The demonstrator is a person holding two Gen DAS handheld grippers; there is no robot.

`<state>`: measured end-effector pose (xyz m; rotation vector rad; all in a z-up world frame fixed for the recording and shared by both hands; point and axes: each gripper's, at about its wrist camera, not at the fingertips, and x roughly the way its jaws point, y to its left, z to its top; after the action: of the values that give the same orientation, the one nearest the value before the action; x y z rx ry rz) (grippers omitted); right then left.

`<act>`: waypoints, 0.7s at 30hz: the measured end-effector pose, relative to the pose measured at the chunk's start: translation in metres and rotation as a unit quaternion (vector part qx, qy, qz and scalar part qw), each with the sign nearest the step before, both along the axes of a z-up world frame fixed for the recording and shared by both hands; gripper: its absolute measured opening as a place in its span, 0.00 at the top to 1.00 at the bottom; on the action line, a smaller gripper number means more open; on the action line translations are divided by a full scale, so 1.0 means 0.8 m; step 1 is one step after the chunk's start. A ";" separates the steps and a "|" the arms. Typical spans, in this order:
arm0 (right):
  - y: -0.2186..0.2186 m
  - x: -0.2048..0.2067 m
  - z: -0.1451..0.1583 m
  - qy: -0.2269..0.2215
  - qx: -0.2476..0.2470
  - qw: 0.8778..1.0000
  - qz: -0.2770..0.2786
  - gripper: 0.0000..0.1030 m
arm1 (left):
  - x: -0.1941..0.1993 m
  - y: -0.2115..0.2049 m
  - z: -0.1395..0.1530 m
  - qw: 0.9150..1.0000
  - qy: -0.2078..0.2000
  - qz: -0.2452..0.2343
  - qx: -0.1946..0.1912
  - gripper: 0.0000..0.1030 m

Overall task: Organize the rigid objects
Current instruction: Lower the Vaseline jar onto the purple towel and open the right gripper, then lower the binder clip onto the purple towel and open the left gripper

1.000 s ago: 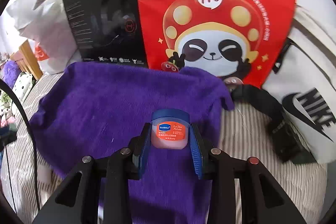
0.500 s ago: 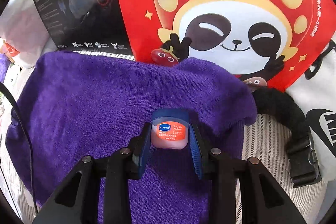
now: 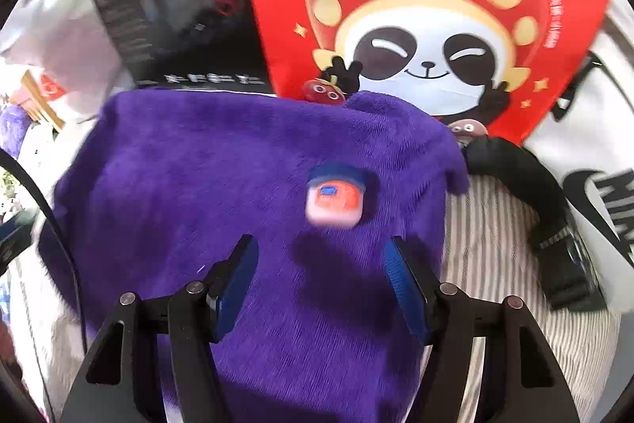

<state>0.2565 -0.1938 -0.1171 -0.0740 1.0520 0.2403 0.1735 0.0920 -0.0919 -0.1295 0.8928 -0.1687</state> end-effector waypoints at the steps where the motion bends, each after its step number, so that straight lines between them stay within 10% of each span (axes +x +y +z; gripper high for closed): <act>1: -0.002 -0.012 0.007 -0.004 0.003 1.000 0.001 0.36 | 0.009 -0.005 -0.001 1.000 0.000 -0.002 0.003 0.62; 21: -0.021 -0.151 0.066 -0.069 0.027 0.997 -0.017 0.31 | 0.125 -0.037 -0.050 0.999 0.043 -0.010 0.032 0.62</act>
<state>0.1353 -0.2102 -0.0641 -0.0237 0.9081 0.2285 0.2736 0.0620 -0.1321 -0.0690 0.9836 -0.1547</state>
